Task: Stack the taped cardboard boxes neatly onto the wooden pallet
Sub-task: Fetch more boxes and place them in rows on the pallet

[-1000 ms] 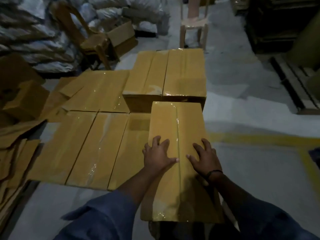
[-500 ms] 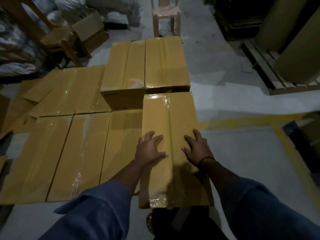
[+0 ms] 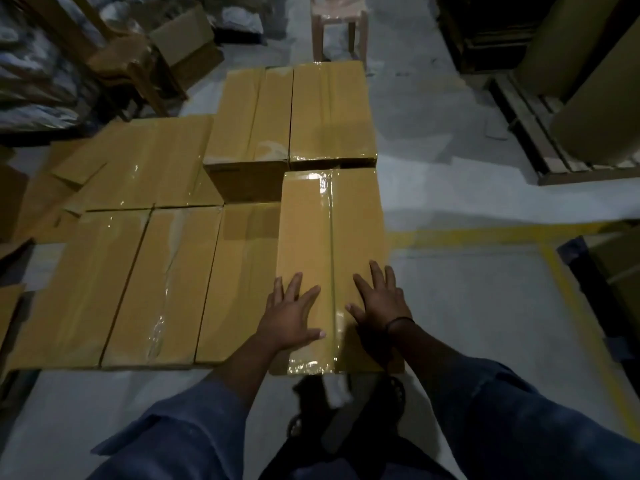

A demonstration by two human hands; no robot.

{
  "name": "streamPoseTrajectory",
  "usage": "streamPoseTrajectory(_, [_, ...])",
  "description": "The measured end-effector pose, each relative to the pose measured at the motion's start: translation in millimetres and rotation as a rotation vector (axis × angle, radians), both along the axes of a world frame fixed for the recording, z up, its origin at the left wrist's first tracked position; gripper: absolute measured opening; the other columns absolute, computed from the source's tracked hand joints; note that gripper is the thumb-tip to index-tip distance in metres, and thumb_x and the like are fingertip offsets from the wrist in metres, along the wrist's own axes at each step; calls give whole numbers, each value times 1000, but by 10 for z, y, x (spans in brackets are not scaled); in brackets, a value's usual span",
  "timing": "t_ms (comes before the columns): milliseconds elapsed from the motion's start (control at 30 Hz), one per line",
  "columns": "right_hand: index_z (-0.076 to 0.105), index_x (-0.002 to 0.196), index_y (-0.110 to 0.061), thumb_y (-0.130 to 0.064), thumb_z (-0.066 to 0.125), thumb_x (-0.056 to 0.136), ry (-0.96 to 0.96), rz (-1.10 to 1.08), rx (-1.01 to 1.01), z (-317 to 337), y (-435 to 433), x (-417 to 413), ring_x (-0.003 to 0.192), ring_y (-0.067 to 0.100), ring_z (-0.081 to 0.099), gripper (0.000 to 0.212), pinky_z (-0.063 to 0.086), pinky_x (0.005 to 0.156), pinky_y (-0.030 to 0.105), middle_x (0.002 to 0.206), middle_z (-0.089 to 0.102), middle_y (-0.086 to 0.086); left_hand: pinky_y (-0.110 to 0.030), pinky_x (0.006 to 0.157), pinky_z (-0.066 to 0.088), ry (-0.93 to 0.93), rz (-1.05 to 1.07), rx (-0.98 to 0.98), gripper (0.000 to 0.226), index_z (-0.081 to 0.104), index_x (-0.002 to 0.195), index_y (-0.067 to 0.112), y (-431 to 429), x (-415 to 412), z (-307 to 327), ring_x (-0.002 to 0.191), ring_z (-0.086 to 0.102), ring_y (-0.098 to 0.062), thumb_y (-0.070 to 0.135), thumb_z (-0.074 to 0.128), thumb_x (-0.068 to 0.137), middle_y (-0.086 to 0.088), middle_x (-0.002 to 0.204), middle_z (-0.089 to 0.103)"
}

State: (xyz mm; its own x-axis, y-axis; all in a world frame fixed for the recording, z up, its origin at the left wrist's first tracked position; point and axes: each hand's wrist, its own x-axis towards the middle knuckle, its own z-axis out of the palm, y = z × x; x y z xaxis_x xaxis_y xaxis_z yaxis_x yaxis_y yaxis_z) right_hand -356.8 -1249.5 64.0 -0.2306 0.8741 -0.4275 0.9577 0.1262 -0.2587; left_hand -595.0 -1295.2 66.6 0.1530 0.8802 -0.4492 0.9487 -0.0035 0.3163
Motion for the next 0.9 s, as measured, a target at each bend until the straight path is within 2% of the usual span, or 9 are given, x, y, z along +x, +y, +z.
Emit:
streamPoseTrajectory(233, [17, 159, -33, -67, 55, 90, -75, 96, 22, 92, -752, 83, 155, 38, -5, 86, 35, 112, 59, 170, -7, 5, -53, 125, 21, 22, -125, -6, 107, 19, 162, 44, -573, -138, 44, 157, -12, -36, 69, 76, 76, 5, 173, -10])
streamPoseTrajectory(400, [20, 158, -35, -68, 60, 86, -64, 72, 5, 78, -1108, 71, 155, 36, -6, 89, 37, 111, 60, 170, -8, 3, -51, 125, 24, 55, -202, -21, 104, 22, 161, 44, -743, -258, 69, 158, -8, -32, 53, 84, 78, 7, 173, -7])
streamPoseTrajectory(567, [20, 157, -36, -67, 65, 84, -84, 93, -1, 48, -1214, 63, 154, 37, -6, 91, 39, 109, 63, 170, -8, 1, -53, 122, 30, 65, -195, -8, 97, 27, 160, 43, -805, -274, 84, 158, -1, -32, 42, 84, 82, 7, 173, 0])
streamPoseTrajectory(900, [28, 153, -35, -62, 67, 87, -72, 74, 38, -34, -1127, 71, 153, 38, 0, 81, 41, 108, 61, 169, 0, 1, -56, 119, 33, 91, -219, -6, 90, 31, 158, 40, -700, -248, 161, 158, 3, -35, 38, 82, 85, 4, 173, 4])
